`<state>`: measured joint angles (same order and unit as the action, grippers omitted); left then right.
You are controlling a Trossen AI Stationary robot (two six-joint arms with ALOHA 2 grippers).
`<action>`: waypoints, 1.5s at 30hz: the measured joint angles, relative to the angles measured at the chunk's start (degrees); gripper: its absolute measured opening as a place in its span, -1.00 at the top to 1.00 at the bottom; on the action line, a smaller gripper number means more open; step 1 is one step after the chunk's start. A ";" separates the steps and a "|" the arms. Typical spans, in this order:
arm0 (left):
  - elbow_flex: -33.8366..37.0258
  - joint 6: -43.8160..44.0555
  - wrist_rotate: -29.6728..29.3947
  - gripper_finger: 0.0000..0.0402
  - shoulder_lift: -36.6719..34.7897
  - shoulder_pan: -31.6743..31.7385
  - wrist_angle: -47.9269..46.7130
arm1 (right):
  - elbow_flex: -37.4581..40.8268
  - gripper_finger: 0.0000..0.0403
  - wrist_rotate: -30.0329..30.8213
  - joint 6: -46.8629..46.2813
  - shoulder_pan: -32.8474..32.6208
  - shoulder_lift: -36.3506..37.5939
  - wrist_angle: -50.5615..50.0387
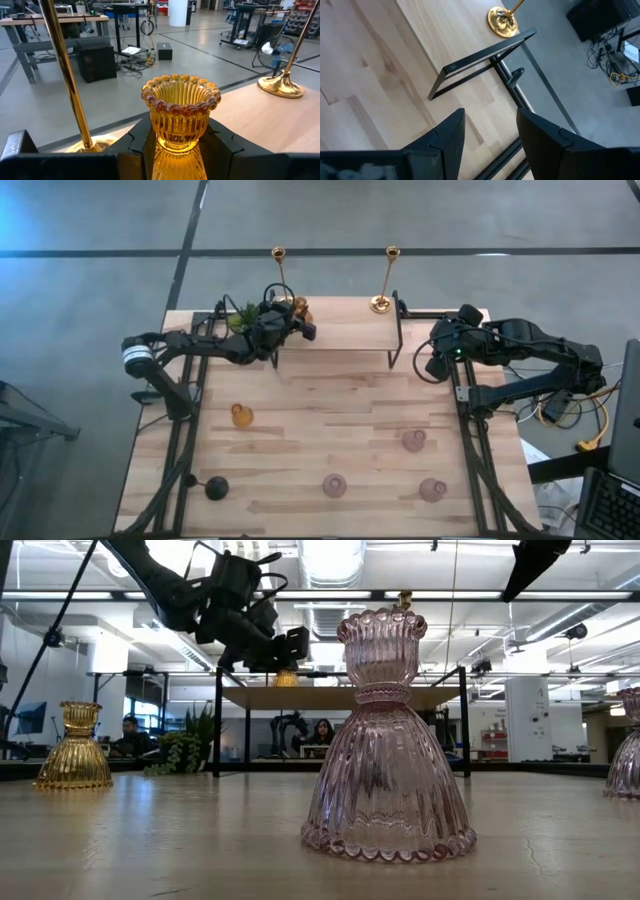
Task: Pick & Place candle stick holders
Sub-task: Put the top orange glass candle holder on the shelf
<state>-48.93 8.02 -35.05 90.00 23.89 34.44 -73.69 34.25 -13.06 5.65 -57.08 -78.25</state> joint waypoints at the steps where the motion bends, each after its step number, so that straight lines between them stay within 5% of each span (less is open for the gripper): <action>1: 0.00 -0.21 0.00 0.41 0.00 0.05 -0.02 | 0.00 0.15 0.01 0.00 0.00 0.00 0.02; 16: 0.09 -0.40 0.94 0.40 0.00 0.39 -0.02 | 0.00 0.15 -0.01 0.03 0.04 0.00 0.65; 22: 0.11 -0.35 1.09 0.13 0.00 0.39 0.00 | 0.00 0.13 -0.03 0.02 0.04 0.00 0.67; 39: 0.11 -0.78 2.51 0.04 0.00 0.39 0.13 | 0.00 0.12 -0.14 0.02 0.00 0.00 0.69; 45: 0.11 -0.61 2.80 -0.21 0.00 0.40 0.15 | 0.00 0.15 -0.14 0.03 0.00 0.00 0.69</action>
<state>-48.82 7.41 -32.25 90.00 24.28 34.59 -73.69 34.11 -13.03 5.65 -57.08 -77.56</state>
